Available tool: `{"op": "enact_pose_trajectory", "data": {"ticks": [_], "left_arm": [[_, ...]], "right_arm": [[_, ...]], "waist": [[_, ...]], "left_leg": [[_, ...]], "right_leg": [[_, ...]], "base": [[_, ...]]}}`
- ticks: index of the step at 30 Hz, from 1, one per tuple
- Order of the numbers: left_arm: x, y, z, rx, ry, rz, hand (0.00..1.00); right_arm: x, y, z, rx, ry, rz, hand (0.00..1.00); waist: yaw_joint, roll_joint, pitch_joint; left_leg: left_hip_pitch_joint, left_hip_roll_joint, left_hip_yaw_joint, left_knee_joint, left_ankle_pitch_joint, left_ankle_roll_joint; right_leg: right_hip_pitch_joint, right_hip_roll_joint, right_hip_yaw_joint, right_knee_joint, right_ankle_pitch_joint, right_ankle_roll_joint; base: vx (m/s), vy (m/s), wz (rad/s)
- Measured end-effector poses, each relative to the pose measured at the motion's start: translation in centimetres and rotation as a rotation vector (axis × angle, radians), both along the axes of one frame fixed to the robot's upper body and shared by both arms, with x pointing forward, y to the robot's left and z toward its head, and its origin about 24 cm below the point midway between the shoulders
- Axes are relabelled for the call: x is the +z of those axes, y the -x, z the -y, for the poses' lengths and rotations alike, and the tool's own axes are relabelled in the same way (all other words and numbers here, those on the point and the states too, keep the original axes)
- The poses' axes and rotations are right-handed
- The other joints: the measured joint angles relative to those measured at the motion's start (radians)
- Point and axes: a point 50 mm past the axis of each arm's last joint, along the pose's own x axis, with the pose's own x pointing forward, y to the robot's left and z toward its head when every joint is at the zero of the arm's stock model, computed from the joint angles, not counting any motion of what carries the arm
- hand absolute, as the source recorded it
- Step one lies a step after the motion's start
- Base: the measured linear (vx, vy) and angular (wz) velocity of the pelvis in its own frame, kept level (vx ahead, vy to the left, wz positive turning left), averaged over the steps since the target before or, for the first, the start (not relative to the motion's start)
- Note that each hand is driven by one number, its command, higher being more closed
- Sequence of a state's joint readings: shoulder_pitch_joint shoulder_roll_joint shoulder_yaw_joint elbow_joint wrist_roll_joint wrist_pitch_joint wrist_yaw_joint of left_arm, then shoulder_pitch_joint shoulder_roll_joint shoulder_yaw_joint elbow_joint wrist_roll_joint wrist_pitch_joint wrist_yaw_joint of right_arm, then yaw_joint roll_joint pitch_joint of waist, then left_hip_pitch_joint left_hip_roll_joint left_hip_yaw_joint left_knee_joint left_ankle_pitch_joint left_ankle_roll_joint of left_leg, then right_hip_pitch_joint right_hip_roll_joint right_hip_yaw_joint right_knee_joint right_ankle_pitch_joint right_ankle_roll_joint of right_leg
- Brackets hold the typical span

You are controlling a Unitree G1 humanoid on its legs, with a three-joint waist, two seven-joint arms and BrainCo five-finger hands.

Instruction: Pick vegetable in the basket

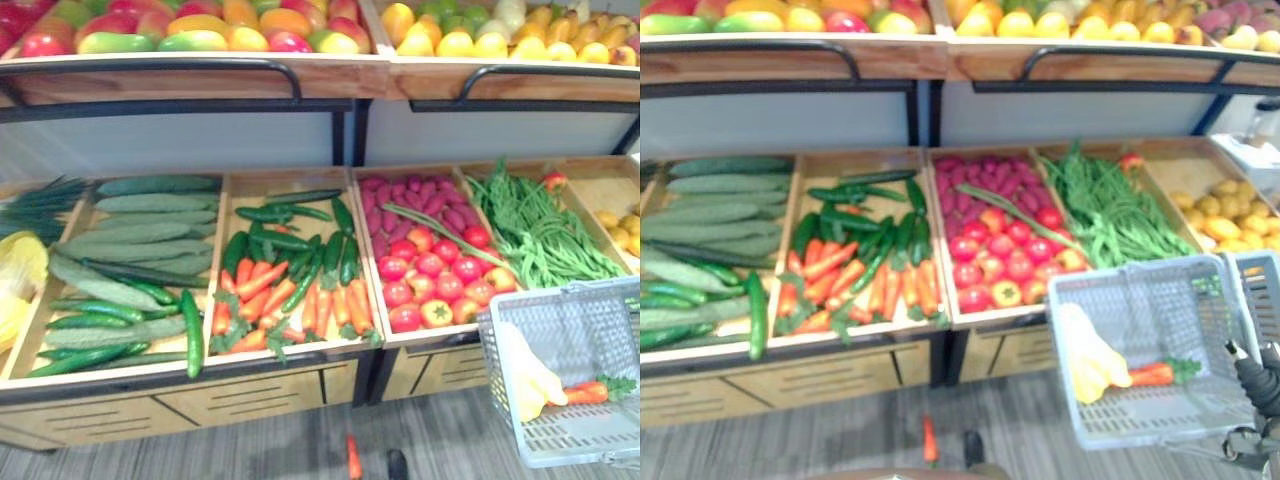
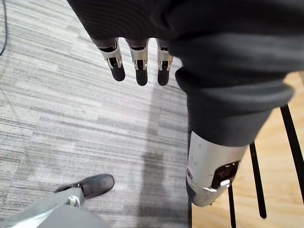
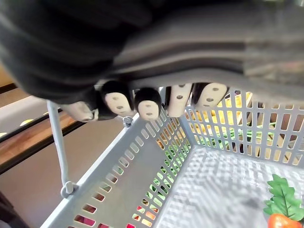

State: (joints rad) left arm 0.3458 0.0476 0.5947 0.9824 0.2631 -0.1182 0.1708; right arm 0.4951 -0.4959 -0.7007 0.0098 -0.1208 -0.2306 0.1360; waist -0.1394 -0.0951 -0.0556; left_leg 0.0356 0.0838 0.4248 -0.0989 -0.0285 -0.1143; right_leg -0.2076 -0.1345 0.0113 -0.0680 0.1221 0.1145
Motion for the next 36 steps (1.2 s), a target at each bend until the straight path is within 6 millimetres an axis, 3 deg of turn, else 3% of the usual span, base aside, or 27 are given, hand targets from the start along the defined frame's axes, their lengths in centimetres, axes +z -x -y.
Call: {"op": "enact_pose_trajectory", "data": {"ticks": [15, 19, 24, 28, 31, 32, 33, 34, 35, 36], "left_arm": [[-0.6, 0.8, 1.3, 0.0, 0.066, -0.031, 0.0], [-0.6, 0.8, 1.4, -0.007, 0.068, -0.031, 0.0], [-0.8, 0.5, 2.2, -0.013, 0.086, -0.024, 0.0], [-0.9, -0.3, 2.6, -0.063, 0.105, -0.031, 0.0], [-0.8, -2.6, 2.4, -0.157, 0.088, 0.004, 0.0], [-0.6, -4.1, 2.3, -0.218, 0.074, 0.034, 0.0], [-0.4, -4.9, 2.1, -0.242, 0.066, 0.051, 0.0], [-0.4, -6.2, 2.2, -0.272, 0.068, 0.072, 0.0], [-0.2, -7.8, 1.9, -0.308, 0.055, 0.099, 0.0], [0.1, -8.8, 1.7, -0.359, 0.04, 0.108, 0.0]], "right_arm": [[3.9, -0.7, 0.0, -0.002, 0.098, 0.157, 1.0], [3.5, 0.0, 0.0, -0.04, 0.1, 0.155, 1.0], [1.4, 1.1, -0.1, -0.107, 0.022, 0.136, 1.0], [-0.7, 2.9, 0.6, -0.237, -0.055, 0.078, 1.0], [-0.7, 2.8, 0.2, -0.234, -0.063, 0.093, 1.0], [-0.4, 2.2, -0.4, -0.215, -0.06, 0.115, 1.0], [-0.3, 1.8, -0.8, -0.199, -0.057, 0.128, 1.0], [-0.3, 0.5, -1.7, -0.156, -0.066, 0.16, 1.0], [0.0, -0.3, -2.3, -0.127, -0.066, 0.199, 1.0], [0.2, -1.1, -2.5, -0.115, -0.066, 0.229, 1.0]], "waist": [[-0.032, 0.002, 0.009], [-0.049, 0.002, 0.02], [-0.054, 0.012, 0.038], [-0.056, 0.029, 0.061], [-0.044, 0.032, 0.085], [-0.031, 0.031, 0.088], [-0.021, 0.028, 0.097], [-0.007, 0.036, 0.12], [0.002, 0.029, 0.152], [0.005, 0.018, 0.174]], "left_leg": [[0.114, 0.006, 0.163, 0.004, -0.081, -0.009], [0.129, 0.01, 0.196, 0.035, -0.109, -0.011], [0.142, 0.024, 0.227, 0.094, -0.151, -0.014], [0.104, 0.137, 0.219, 0.371, -0.302, -0.025], [0.071, 0.18, 0.245, 0.486, -0.356, -0.016], [0.036, 0.2, 0.274, 0.545, -0.382, -0.005], [0.029, 0.207, 0.298, 0.569, -0.39, 0.002], [0.016, 0.224, 0.347, 0.58, -0.388, 0.025], [0.021, 0.219, 0.394, 0.572, -0.374, 0.048], [0.023, 0.217, 0.434, 0.564, -0.361, 0.067]], "right_leg": [[0.004, 0.069, 0.162, 0.03, 0.013, 0.007], [0.007, 0.077, 0.195, 0.035, 0.012, 0.009], [0.025, 0.084, 0.23, 0.044, 0.008, 0.011], [0.019, 0.124, 0.224, 0.201, -0.077, 0.012], [0.001, 0.139, 0.244, 0.226, -0.066, 0.024], [-0.033, 0.15, 0.253, 0.223, -0.031, 0.029], [-0.048, 0.154, 0.244, 0.213, 0.004, 0.022], [-0.063, 0.153, 0.152, 0.137, 0.109, -0.007], [-0.071, 0.103, -0.084, 0.2, 0.062, -0.094], [-0.091, 0.034, -0.301, 0.365, -0.079, -0.162]], "base": [[0.1, 0.004, -0.34], [0.04, -0.035, -0.28], [0.02, -0.048, -0.23], [0.02, -0.073, -0.02], [-0.07, -0.005, -0.28], [-0.21, 0.011, -0.61], [-0.31, 0.009, -1.06], [-0.32, 0.009, -1.08], [-0.29, 0.012, -1.17], [-0.19, 0.016, -0.81]]}}
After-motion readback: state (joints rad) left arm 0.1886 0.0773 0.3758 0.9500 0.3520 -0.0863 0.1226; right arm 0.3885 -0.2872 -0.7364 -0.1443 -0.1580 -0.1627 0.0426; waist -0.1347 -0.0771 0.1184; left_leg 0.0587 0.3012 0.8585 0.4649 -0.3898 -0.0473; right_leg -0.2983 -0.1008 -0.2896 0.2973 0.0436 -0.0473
